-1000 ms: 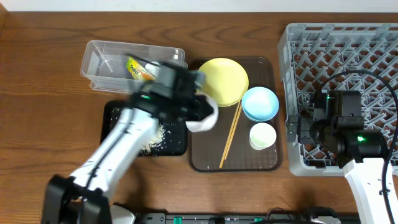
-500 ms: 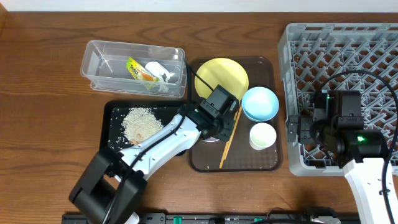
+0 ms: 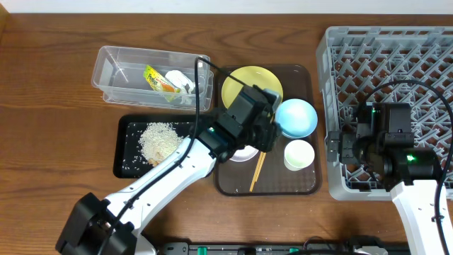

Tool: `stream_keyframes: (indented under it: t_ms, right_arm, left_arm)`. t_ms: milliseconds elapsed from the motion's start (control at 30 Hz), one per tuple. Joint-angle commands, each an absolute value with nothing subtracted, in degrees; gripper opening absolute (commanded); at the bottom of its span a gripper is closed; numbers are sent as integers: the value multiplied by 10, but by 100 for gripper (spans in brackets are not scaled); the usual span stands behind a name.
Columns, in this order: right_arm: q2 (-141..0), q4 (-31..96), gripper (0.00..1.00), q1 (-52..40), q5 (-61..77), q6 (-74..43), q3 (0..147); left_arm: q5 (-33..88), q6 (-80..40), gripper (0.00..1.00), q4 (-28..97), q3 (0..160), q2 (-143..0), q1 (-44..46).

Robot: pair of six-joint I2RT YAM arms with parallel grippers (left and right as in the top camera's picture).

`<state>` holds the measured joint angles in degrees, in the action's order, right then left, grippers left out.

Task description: Sort waste into correct bins and load items into the dishwasher rack

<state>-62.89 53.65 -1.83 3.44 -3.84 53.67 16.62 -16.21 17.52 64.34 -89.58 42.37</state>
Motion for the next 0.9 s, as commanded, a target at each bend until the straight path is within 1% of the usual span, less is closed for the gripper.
stream_keyframes:
  t_ms: [0, 233, 333, 433, 500, 533, 567, 767, 867]
  right_arm:
    - [-625, 533, 99, -21, 32, -34, 548]
    - [-625, 530, 99, -21, 32, -34, 548]
    - [-625, 529, 99, -21, 32, -34, 548]
    - [-625, 530, 99, -21, 32, -34, 548]
    - [-625, 529, 99, -21, 32, -33, 548]
    - [-625, 527, 99, -21, 32, -33, 548]
    - [-625, 521, 99, -21, 32, -33, 548]
    - [-625, 472, 99, -21, 40, -34, 548]
    - [-625, 451, 99, -21, 98, -33, 547]
  left_arm:
    - [184, -153, 51, 161, 650, -923, 443]
    - [184, -166, 50, 140, 650, -1004, 483]
    - [184, -166, 41, 143, 650, -1031, 491]
    - [183, -166, 21, 152, 650, -1040, 491]
    - [183, -166, 10, 157, 650, -1037, 486]
    - [183, -166, 8, 162, 650, -1034, 481]
    - [184, -166, 6, 170, 650, -1028, 472]
    - [196, -184, 6, 206, 650, -950, 402]
    - [228, -227, 6, 187, 650, -903, 343]
